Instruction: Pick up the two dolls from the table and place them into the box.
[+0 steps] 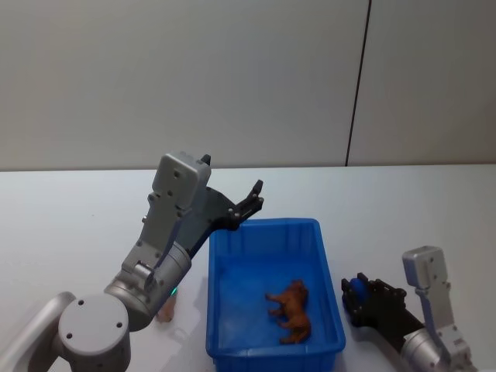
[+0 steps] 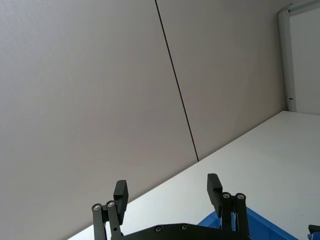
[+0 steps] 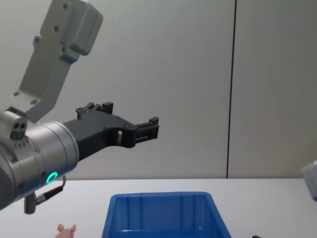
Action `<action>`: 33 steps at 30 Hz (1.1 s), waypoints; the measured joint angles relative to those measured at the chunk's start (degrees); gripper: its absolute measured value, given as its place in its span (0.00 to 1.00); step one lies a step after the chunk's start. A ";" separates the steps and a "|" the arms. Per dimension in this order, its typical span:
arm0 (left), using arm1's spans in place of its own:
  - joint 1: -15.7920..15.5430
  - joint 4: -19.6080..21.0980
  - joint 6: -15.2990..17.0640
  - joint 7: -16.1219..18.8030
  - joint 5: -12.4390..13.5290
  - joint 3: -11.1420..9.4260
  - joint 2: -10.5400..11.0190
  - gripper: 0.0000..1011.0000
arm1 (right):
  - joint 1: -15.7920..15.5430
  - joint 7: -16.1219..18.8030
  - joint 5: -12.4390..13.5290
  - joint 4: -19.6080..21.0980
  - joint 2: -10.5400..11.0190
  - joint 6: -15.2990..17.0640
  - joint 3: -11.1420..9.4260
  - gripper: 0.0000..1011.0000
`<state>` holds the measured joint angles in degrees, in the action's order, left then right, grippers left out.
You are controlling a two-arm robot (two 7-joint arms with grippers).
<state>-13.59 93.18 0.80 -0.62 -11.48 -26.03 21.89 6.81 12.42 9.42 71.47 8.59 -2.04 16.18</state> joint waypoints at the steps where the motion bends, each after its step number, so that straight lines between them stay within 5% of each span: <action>1: 0.00 0.00 0.00 0.00 0.00 0.00 0.00 0.99 | 0.00 0.00 0.00 0.00 0.00 0.00 0.00 0.31; 10: 0.00 0.00 0.00 0.00 0.00 0.00 0.00 0.99 | 0.27 0.15 -0.31 0.88 -0.15 -0.35 0.06 0.21; 22: 0.00 0.00 0.00 0.00 0.00 0.00 0.00 0.99 | -0.70 -0.53 -1.12 8.04 0.34 -1.91 0.02 0.15; 33: 0.00 0.00 0.00 0.00 0.00 0.00 0.00 0.99 | -0.52 3.10 -1.19 13.23 0.17 -2.24 0.61 0.11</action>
<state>-13.59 93.18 0.80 -0.62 -11.48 -26.03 21.89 6.30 15.52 8.23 84.70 8.76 -4.28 16.79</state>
